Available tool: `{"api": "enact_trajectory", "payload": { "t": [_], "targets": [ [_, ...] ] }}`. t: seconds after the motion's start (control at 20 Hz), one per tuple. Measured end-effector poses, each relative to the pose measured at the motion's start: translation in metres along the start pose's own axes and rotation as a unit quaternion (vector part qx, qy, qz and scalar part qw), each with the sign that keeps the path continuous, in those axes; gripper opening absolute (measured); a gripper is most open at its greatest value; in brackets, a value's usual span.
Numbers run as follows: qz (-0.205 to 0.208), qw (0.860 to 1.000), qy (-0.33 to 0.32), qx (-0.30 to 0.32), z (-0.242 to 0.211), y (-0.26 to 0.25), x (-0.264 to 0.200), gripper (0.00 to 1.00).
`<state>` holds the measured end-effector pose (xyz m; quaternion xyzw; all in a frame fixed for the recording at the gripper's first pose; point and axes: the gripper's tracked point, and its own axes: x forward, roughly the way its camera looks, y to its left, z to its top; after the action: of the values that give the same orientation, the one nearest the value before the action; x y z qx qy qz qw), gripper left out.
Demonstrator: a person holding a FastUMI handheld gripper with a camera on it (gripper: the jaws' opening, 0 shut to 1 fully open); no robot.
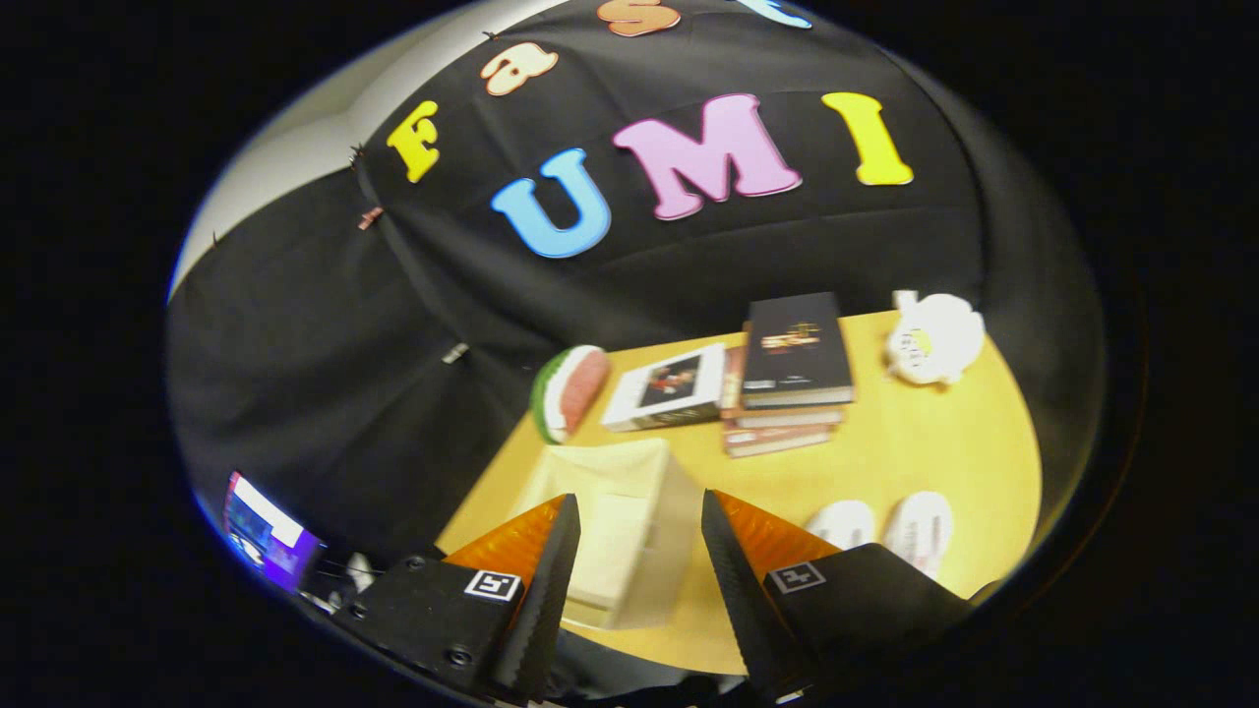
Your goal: Open the storage box then place both shoes into the box .Put the left shoe in first, then the right shoe, with the right side of both shoes facing outward in a uniform manner.
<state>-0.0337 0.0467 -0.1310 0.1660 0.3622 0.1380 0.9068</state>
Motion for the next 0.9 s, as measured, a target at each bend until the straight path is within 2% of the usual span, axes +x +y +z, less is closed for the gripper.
{"api": "enact_trajectory", "payload": {
  "t": [0.15, 0.3, 0.4, 0.55, 0.9],
  "targets": [
    [-0.064, 0.996, 0.055, -0.023, -0.062, -0.074, -0.001, 0.76],
    [-0.090, 0.991, 0.088, -0.035, -0.106, -0.106, 0.009, 0.77],
    [-0.095, 0.988, 0.110, -0.047, -0.129, -0.108, 0.020, 0.76],
    [-0.125, 0.980, 0.133, -0.076, -0.150, -0.131, 0.038, 0.76],
    [-0.149, 0.977, 0.141, -0.063, -0.160, -0.149, 0.088, 0.73]
  ]
}}
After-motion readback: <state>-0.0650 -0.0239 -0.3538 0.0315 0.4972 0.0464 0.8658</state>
